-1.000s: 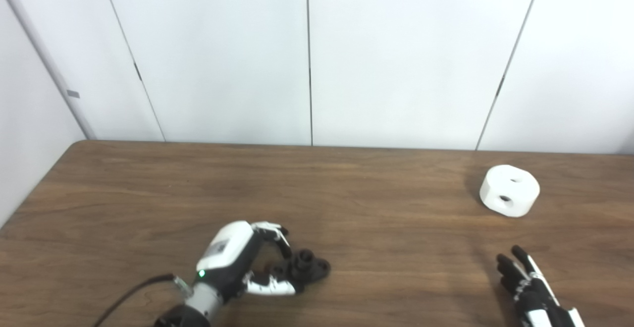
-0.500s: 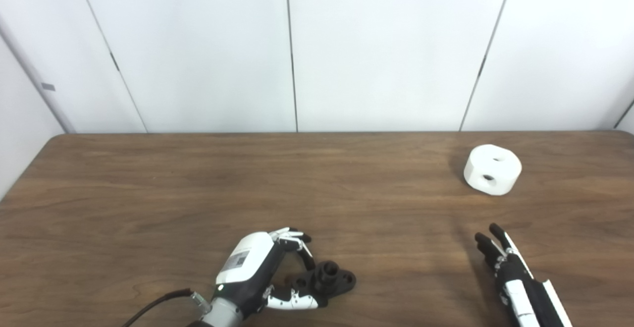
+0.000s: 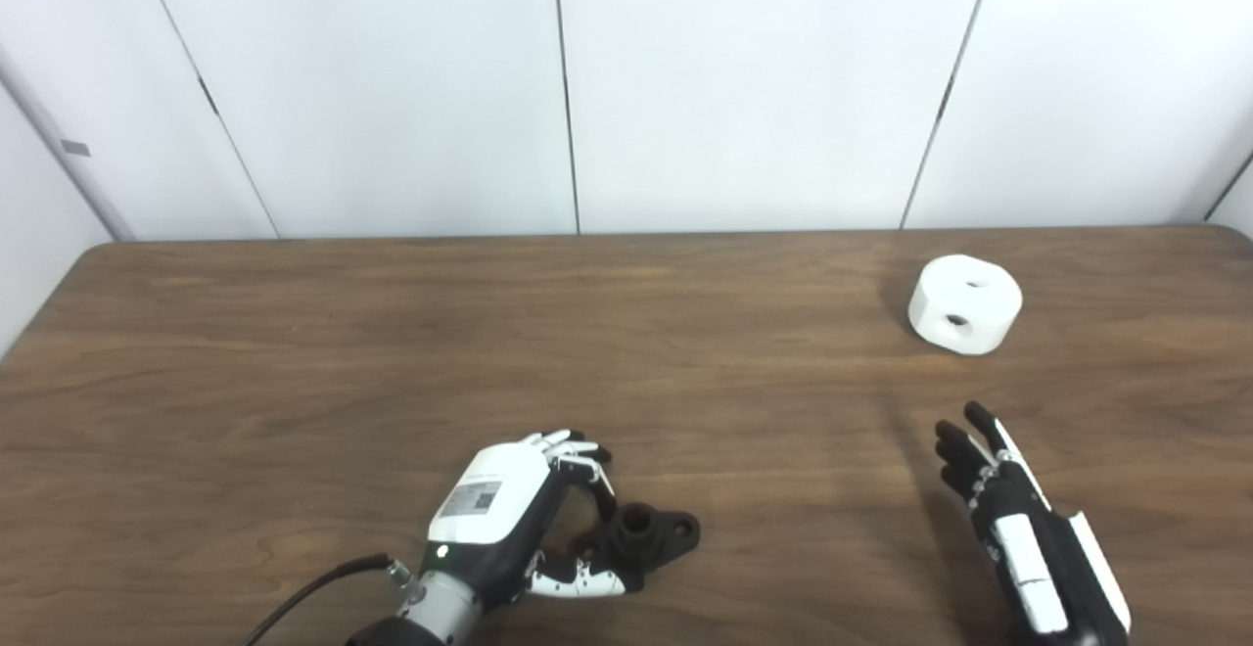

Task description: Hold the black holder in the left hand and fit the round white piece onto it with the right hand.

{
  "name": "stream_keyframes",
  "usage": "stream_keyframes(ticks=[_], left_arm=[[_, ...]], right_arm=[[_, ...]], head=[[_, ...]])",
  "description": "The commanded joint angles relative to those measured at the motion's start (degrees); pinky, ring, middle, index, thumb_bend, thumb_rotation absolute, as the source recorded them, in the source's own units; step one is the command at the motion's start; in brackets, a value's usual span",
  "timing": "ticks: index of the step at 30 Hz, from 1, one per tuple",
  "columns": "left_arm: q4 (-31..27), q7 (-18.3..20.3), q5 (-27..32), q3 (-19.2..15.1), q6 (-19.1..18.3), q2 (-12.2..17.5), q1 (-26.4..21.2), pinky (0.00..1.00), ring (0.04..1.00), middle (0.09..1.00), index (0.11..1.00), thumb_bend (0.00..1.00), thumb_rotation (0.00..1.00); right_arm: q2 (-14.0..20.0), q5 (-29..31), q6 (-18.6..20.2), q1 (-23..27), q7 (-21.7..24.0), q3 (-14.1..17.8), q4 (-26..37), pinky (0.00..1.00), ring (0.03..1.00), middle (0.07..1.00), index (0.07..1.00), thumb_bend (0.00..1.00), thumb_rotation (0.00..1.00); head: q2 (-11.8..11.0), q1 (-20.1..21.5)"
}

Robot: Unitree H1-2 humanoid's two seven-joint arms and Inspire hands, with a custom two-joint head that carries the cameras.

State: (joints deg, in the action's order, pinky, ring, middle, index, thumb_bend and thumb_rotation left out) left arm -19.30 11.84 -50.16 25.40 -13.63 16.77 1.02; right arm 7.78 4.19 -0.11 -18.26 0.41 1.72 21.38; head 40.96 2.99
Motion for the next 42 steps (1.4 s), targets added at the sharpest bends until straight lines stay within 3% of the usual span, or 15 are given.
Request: stream_keyframes(ticks=[1, 8, 14, 21, 27, 34, 42], left_arm=[[2.32, 3.16, -1.95, 0.25, -1.34, 1.24, 1.35, 0.9, 0.899, 0.814, 0.489, 0.52, 0.06], [2.35, 3.4, -1.93, -0.1, -0.92, 1.19, 1.55, 0.89, 0.898, 0.812, 0.488, 0.52, 0.06], [4.0, 2.85, -0.72, -0.38, 0.97, 1.34, 1.33, 0.88, 0.892, 0.812, 0.488, 0.52, 0.06], [5.61, 1.61, -1.15, -1.02, 2.9, 1.44, 1.53, 0.88, 0.883, 0.805, 0.488, 0.52, 0.06], [6.51, 0.48, -1.16, -1.53, 4.71, 1.68, 1.93, 0.88, 0.879, 0.802, 0.488, 0.52, 0.06], [6.76, -0.06, -0.6, -2.5, 6.27, 2.69, 2.69, 0.88, 0.878, 0.8, 0.488, 0.52, 0.06], [6.53, -0.31, -0.87, -3.35, 7.58, 3.46, 3.08, 0.87, 0.874, 0.795, 0.488, 0.52, 0.06]], right_arm=[[-1.85, -0.9, -0.93, -0.09, -0.55, -0.02, 2.19, 0.91, 0.928, 0.911, 0.958, 0.61, 0.9], [-1.13, 0.09, 0.4, 0.3, -0.86, 1.08, 3.11, 1.0, 0.975, 0.932, 0.957, 0.6, 0.85], [-0.96, 0.0, 2.43, 2.04, -2.59, 3.97, 3.19, 0.99, 0.95, 0.905, 0.936, 0.63, 0.57], [2.54, -0.67, 3.4, 5.23, -2.11, 6.72, 2.79, 1.0, 0.977, 0.951, 0.964, 0.66, 0.54], [7.18, -12.77, 7.33, 11.24, -3.16, 7.39, 2.32, 0.99, 0.984, 0.965, 0.978, 0.72, 0.59], [13.16, -24.71, 16.06, 19.66, -0.35, 4.76, 0.56, 0.95, 0.977, 0.992, 0.975, 0.85, 0.46], [16.18, -29.58, 21.12, 28.26, 1.84, 2.31, -6.68, 0.97, 1.0, 0.988, 0.977, 0.9, 0.39]], head=[[0.01, 0.07], [-0.14, 1.5], [-1.7, 3.51], [-3.21, 5.19], [-3.84, 7.3], [-4.35, 11.28], [-4.55, 14.12]])
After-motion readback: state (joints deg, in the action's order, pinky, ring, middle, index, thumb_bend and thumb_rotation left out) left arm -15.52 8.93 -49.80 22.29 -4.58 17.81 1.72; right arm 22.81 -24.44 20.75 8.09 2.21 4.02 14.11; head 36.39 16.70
